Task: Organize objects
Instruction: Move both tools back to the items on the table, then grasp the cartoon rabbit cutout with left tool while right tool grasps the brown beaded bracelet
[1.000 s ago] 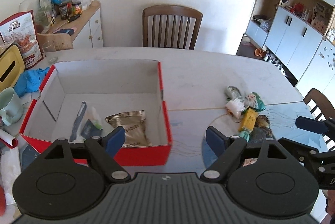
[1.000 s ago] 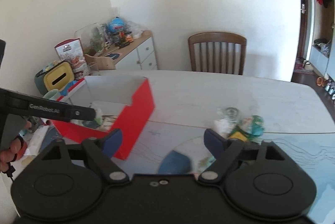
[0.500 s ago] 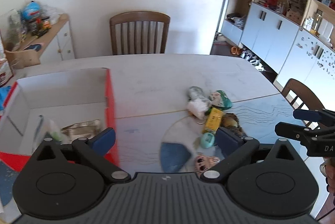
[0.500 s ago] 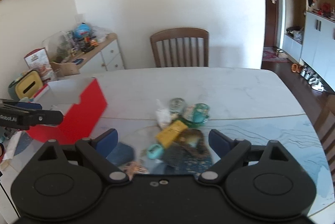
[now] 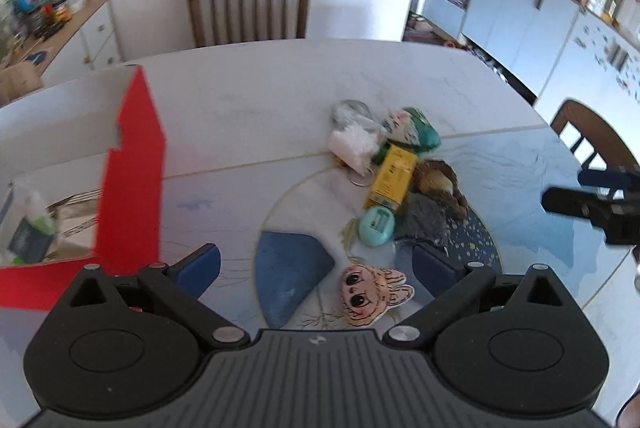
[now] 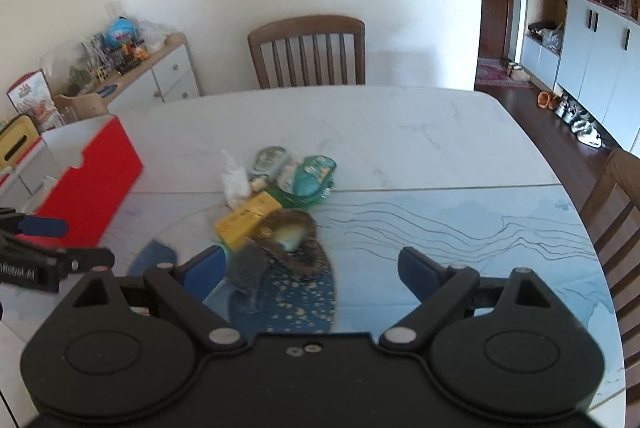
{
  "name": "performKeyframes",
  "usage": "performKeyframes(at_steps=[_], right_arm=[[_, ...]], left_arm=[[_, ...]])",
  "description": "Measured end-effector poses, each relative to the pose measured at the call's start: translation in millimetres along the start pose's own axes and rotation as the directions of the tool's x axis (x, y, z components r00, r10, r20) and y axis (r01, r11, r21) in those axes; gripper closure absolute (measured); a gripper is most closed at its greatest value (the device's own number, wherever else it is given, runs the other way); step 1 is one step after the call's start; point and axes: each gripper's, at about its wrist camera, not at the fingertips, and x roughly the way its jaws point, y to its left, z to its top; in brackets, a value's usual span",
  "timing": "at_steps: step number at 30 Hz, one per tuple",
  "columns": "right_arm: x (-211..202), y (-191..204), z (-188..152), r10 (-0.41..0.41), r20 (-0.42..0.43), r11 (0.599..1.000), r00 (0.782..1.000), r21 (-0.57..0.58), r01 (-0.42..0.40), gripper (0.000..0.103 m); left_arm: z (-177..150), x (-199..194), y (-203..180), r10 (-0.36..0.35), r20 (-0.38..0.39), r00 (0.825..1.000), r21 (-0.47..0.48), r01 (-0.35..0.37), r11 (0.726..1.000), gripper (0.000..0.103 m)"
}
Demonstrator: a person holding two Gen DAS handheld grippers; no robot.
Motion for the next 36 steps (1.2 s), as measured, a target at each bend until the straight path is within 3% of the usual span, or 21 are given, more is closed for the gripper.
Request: performKeyframes(at_steps=[13, 23, 29, 33, 36], right_arm=[[64.1, -23.2, 8.3, 0.031, -0.076, 0.999, 0.997, -0.026, -0.033, 0.032], [102.2, -19.4, 8.3, 0.094, -0.141, 0.993, 0.986, -0.053, -0.102, 0.058], [110.8, -16.8, 8.9, 0.154, -0.153, 0.985, 0.976, -0.057, -0.164, 0.061], [113.9, -15.9, 8.6, 0.196, -0.166, 0.978, 0.966, -0.036, -0.205, 0.064], [117.7, -16.9, 8.7, 0.230, -0.182, 0.972, 0.956, -0.011, -0.236, 0.068]], left_arm=[[-20.0, 42.5, -37.2, -0.019, -0.051, 0.998, 0.041, 0.022, 0.999, 0.000], [-26.1, 63.2, -43.5, 0.023, -0.050, 0.998, 0.024, -0.022, 0.999, 0.002], [-27.3, 69.5, -40.2, 0.029, -0.057, 0.998, 0.004, -0.029, 1.000, 0.010], [-29.9, 72.7, -37.0, 0.016, -0.077, 0.997, -0.009, -0.017, 1.000, 0.026], [-30.9, 72.3, -36.6, 0.016, -0.074, 0.997, -0.011, -0.017, 1.000, 0.031]])
